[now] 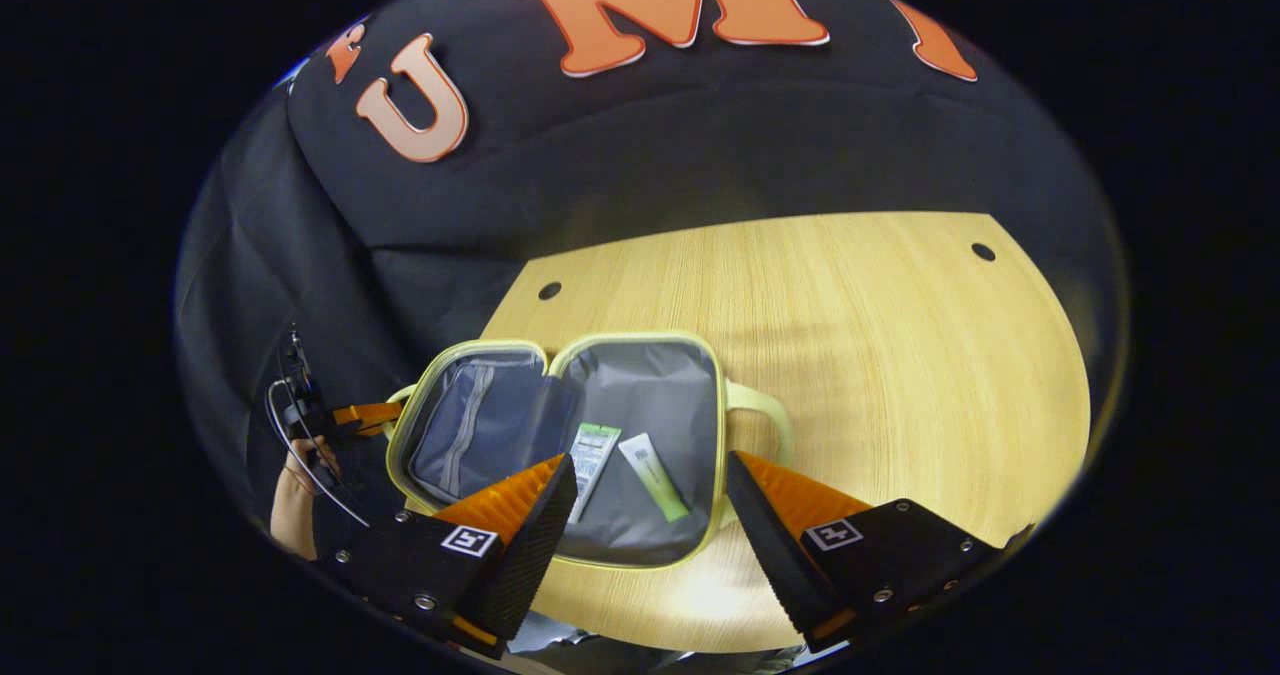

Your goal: First open the suitcase, pack the skin care products into it, and then close the suitcase.

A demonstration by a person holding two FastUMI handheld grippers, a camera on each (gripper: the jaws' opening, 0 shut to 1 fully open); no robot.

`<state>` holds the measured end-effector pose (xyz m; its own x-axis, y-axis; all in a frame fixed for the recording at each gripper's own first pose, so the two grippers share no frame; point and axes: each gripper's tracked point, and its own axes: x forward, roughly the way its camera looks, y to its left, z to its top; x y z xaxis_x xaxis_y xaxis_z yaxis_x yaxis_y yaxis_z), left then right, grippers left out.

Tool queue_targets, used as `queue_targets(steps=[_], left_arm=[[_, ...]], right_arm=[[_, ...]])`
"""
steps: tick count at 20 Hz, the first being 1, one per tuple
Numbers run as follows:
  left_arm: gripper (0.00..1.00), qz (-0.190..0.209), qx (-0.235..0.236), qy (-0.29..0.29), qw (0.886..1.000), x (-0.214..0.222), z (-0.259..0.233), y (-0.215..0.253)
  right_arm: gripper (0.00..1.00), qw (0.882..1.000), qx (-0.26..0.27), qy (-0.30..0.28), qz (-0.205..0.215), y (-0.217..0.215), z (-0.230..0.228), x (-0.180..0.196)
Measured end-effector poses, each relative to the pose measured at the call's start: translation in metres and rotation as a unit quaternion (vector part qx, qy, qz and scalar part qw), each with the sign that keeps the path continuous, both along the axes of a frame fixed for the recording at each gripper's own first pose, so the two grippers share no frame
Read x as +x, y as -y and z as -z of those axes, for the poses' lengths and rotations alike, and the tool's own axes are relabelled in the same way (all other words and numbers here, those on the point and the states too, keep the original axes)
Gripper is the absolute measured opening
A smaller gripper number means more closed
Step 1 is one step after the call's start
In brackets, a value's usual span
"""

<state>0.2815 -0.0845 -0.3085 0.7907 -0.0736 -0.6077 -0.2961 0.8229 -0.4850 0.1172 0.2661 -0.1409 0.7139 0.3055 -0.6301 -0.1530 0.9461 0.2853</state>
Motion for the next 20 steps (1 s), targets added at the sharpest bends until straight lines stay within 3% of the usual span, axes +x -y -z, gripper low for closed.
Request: queue_targets(steps=[4,7,13,16,18,20], left_arm=[[0.01,0.025,0.054,0.022,0.998,-0.002,-0.071,0.04],[0.01,0.055,0.134,0.028,0.989,-0.003,-0.11,0.081],[0.01,0.075,0.263,0.032,0.961,-0.003,-0.166,0.176],[0.01,0.087,0.347,0.023,0.933,-0.005,-0.173,0.224],[0.01,0.098,0.379,0.022,0.92,-0.003,-0.176,0.263],[0.01,0.112,0.388,0.024,0.914,-0.001,-0.176,0.307]], right_arm=[[0.96,0.998,-0.002,0.058,0.02,0.032,-0.036,0.007],[0.95,0.995,-0.009,0.098,0.028,0.058,-0.059,0.006],[0.96,0.989,-0.023,0.144,0.011,0.109,-0.079,-0.003],[0.96,0.987,-0.033,0.16,-0.001,0.139,-0.085,-0.006],[0.96,0.986,-0.04,0.165,-0.009,0.161,-0.086,-0.011],[0.96,0.985,-0.041,0.169,-0.011,0.183,-0.087,-0.016]])
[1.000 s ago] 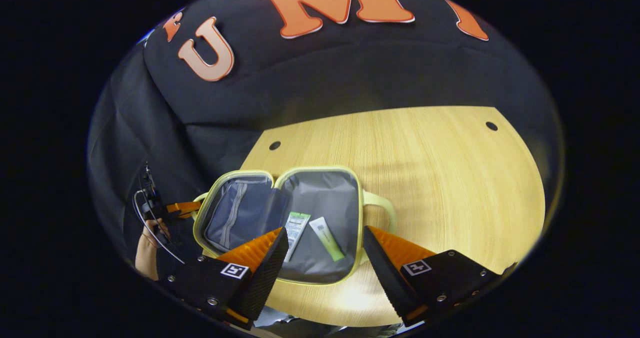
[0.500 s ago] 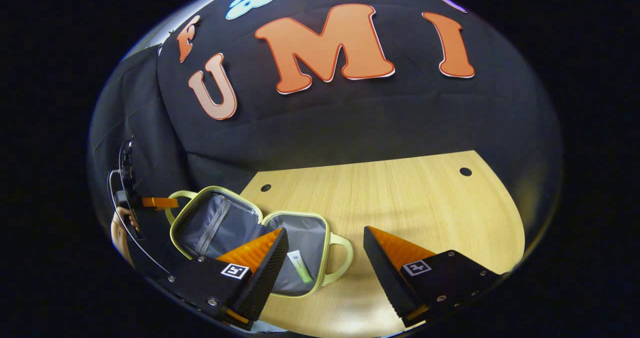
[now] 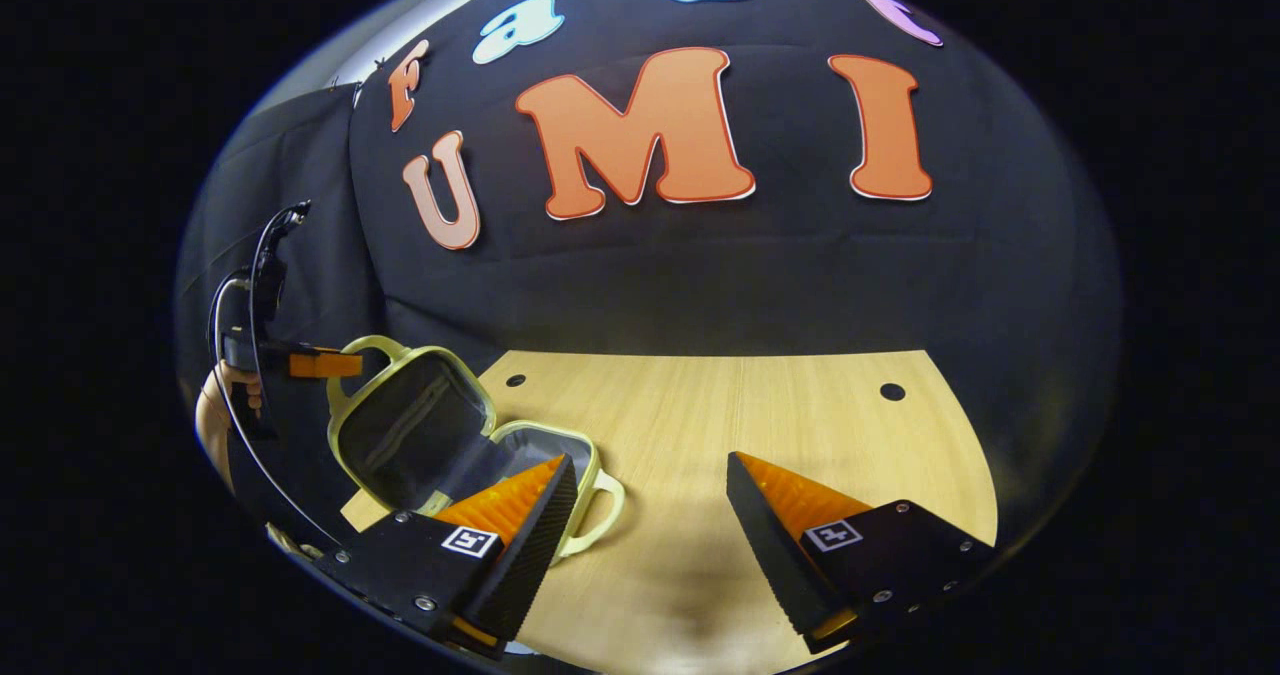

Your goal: First open the suitcase, pack the skin care products into it, and then close the suitcase.

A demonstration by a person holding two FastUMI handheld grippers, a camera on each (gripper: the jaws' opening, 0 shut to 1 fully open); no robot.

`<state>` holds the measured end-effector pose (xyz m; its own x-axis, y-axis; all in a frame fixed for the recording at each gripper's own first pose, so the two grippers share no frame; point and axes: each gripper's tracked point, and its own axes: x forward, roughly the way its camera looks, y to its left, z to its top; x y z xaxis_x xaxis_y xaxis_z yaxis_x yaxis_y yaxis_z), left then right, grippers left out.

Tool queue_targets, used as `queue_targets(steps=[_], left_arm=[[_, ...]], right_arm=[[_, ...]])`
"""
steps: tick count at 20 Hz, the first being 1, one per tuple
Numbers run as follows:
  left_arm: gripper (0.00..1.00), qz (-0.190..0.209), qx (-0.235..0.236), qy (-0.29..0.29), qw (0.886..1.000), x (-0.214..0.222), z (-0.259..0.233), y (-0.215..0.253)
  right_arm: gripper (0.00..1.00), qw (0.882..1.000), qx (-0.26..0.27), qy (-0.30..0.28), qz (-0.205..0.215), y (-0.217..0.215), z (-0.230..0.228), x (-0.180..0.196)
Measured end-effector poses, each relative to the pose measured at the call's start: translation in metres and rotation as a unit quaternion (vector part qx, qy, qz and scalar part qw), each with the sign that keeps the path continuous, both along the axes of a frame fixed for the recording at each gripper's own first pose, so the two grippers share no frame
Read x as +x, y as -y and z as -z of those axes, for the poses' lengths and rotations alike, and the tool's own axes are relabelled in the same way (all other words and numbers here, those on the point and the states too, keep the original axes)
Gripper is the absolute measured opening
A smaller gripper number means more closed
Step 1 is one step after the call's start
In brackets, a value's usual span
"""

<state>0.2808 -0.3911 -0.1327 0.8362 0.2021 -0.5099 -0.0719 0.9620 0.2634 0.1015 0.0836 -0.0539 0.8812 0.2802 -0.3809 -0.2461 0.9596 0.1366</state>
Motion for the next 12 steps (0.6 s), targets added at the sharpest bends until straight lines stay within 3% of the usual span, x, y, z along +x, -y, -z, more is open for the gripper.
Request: queue_targets(steps=[6,12], left_arm=[[0.01,0.043,0.047,-0.039,0.997,0.011,0.042,0.113],[0.01,0.088,0.035,-0.099,0.991,0.022,0.138,0.205]], right_arm=[[0.96,0.999,0.028,-0.008,0.022,0.069,0.017,-0.02],[0.96,0.998,0.027,-0.024,0.047,0.121,0.036,-0.04]])
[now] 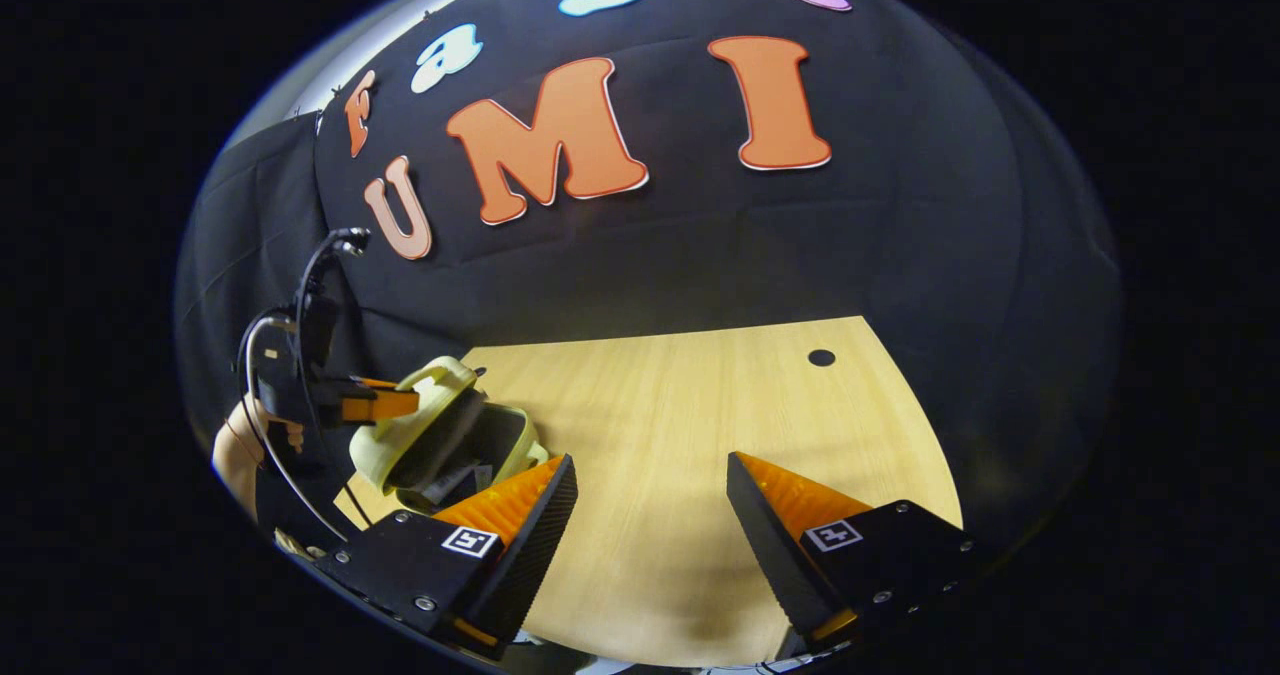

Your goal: First open the suitcase, pack the skin care products into it, and then close the suitcase.

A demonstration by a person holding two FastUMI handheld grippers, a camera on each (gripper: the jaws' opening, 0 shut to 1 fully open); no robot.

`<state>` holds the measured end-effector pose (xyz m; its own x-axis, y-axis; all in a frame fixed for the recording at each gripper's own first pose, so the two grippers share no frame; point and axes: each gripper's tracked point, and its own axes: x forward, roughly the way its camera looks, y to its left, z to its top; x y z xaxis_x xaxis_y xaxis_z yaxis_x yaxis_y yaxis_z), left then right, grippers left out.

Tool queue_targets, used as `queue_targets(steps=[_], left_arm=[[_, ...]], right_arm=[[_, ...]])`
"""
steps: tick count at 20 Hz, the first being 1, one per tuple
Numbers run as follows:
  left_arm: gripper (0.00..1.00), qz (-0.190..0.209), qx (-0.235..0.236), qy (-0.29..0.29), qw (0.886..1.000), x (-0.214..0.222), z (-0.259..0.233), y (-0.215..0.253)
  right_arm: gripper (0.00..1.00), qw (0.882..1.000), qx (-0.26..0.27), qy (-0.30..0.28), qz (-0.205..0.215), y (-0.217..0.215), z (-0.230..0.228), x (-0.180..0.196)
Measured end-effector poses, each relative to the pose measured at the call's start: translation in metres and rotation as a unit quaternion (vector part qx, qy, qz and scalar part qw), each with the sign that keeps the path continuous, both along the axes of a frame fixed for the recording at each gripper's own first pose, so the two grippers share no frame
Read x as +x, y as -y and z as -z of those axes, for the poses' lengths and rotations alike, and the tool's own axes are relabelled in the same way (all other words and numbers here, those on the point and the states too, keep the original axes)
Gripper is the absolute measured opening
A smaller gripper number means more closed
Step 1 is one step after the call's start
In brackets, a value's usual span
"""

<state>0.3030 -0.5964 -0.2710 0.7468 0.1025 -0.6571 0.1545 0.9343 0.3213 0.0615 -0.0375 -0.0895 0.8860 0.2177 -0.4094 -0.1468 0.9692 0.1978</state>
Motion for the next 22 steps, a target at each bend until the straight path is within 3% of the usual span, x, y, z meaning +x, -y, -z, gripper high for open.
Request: queue_targets(steps=[7,12,15,17,18,21,22], left_arm=[[0.01,0.007,-0.005,-0.079,0.997,0.007,0.112,0.025],[0.01,-0.001,0.041,-0.061,0.997,-0.001,0.102,0.035],[0.18,-0.007,-0.008,-0.041,0.999,-0.007,0.086,0.05],[0.2,-0.01,-0.065,0.003,0.998,-0.017,0.046,0.06],[0.24,-0.009,-0.092,0.037,0.995,-0.017,0.022,0.062],[0.98,-0.009,-0.16,0.137,0.978,-0.023,-0.059,0.071],[0.97,-0.01,-0.18,0.168,0.969,-0.025,-0.085,0.072]], right_arm=[[0.96,1.0,-0.015,-0.019,0.017,0.032,0.02,-0.022],[0.96,0.999,-0.019,-0.022,0.016,0.035,0.022,-0.031],[0.96,1.0,-0.02,-0.008,0.016,0.031,0.017,-0.031],[0.96,1.0,-0.014,-0.002,0.021,0.025,0.015,-0.028],[0.96,1.0,-0.011,0.001,0.024,0.02,0.014,-0.026],[0.96,0.999,-0.018,0.018,0.032,0.006,0.009,-0.022],[0.96,0.999,-0.025,0.027,0.036,0.001,0.006,-0.021]])
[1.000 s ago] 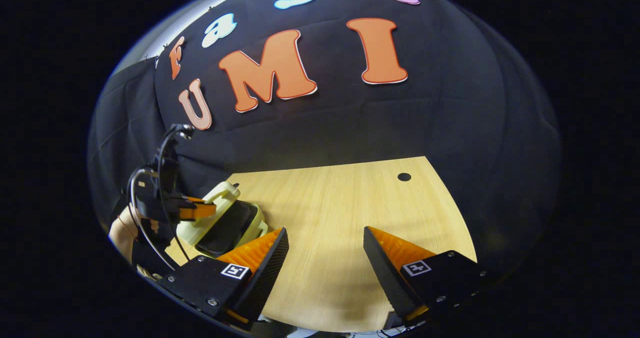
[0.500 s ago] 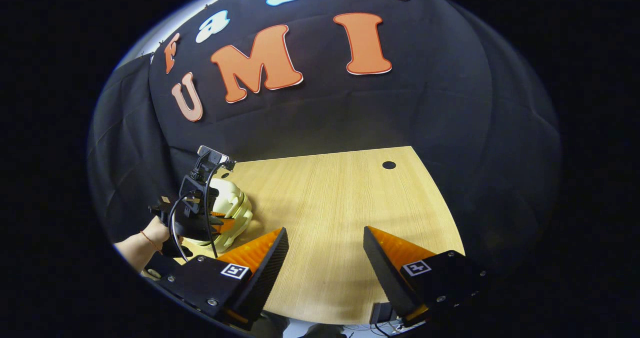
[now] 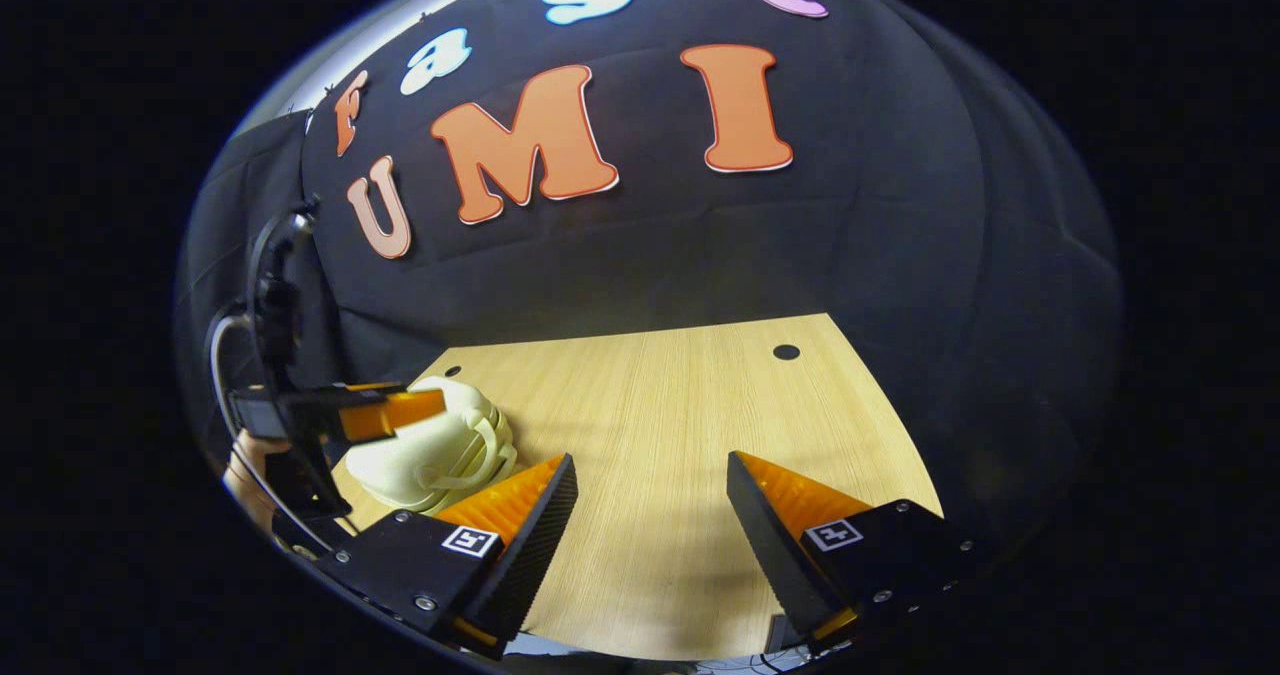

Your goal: First open the suitcase, pack the skin care products into it, and then close the suitcase.

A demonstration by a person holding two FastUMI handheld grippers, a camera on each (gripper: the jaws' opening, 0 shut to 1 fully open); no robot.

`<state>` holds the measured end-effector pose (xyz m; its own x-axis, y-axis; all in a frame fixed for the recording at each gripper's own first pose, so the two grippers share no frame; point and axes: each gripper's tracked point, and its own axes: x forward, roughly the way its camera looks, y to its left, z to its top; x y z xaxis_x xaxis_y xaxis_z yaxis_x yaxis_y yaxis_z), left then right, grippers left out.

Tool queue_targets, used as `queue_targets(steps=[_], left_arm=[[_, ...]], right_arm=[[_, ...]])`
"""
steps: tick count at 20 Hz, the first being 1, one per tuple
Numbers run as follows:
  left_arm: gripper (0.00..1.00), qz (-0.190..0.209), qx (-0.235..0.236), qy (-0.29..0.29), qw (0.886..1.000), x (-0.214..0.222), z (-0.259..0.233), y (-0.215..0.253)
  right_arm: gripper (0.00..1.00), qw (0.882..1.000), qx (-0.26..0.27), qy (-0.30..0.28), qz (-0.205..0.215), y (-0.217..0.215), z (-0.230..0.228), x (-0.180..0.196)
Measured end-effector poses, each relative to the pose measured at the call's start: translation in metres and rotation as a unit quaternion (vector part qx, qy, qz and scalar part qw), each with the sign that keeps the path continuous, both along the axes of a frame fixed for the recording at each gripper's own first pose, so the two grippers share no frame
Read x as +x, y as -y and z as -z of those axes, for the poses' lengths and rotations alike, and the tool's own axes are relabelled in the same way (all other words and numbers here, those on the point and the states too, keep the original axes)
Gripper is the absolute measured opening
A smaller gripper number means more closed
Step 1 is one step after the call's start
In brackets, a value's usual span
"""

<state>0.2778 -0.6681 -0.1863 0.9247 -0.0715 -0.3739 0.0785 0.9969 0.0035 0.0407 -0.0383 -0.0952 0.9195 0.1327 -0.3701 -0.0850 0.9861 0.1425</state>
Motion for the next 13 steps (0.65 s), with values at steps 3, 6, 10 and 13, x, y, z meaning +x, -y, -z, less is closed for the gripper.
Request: queue_targets(steps=[3,6,10,13], left_arm=[[0.98,-0.01,-0.041,0.077,0.996,-0.013,-0.051,-0.003],[0.97,-0.014,-0.035,0.129,0.991,-0.021,-0.05,-0.003],[0.97,-0.016,-0.022,0.166,0.986,-0.025,-0.055,-0.001],[0.97,-0.017,-0.023,0.164,0.986,-0.026,-0.058,0.002]], right_arm=[[0.96,0.999,-0.016,0.044,0.012,-0.017,-0.019,0.003],[0.95,0.997,-0.022,0.072,0.025,-0.035,-0.026,0.006],[0.95,0.995,-0.045,0.086,0.034,-0.057,-0.02,0.005],[0.96,0.994,-0.05,0.092,0.027,-0.076,-0.02,0.002]])
